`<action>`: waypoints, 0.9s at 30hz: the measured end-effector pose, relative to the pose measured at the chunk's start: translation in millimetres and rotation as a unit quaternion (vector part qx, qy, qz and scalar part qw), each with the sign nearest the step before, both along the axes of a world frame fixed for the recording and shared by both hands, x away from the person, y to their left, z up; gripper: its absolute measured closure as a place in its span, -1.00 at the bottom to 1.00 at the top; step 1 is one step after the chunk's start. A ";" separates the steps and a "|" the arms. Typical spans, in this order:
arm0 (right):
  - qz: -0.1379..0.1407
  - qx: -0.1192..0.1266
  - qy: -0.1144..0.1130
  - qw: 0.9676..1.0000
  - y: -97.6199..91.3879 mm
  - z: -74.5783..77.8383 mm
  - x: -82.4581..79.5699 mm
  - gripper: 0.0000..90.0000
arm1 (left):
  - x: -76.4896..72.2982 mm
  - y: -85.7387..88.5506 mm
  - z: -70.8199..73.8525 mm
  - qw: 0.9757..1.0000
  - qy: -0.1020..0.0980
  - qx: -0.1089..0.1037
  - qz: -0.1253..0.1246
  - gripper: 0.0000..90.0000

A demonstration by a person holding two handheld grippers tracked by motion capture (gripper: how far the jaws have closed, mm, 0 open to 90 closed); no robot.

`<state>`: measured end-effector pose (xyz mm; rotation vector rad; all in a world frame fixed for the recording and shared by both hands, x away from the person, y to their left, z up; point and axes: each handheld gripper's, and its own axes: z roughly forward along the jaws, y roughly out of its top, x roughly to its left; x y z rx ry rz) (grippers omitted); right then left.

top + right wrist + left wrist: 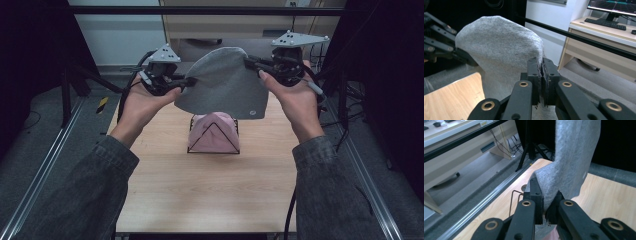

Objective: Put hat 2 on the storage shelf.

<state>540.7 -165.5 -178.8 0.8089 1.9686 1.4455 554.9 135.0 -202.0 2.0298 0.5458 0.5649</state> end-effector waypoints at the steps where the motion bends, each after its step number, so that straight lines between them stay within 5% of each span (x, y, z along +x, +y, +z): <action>1: -0.003 0.002 0.000 1.000 -0.6 -0.5 2.7 0.92 | 2.4 -1.1 -0.7 1.000 -0.001 0.002 0.000 0.92; 11: -0.018 0.014 0.010 1.000 -5.3 -18.3 31.6 0.92 | 21.1 -8.7 -12.7 1.000 -0.007 0.000 0.018 0.92; 17: -0.020 0.020 0.009 1.000 -2.2 -27.9 44.9 0.91 | 38.5 -5.2 -22.3 0.999 -0.010 -0.030 0.040 0.92; 27: -0.031 0.023 0.022 0.999 0.9 -46.1 67.7 0.91 | 52.5 -9.2 -38.9 0.999 -0.009 -0.012 0.049 0.92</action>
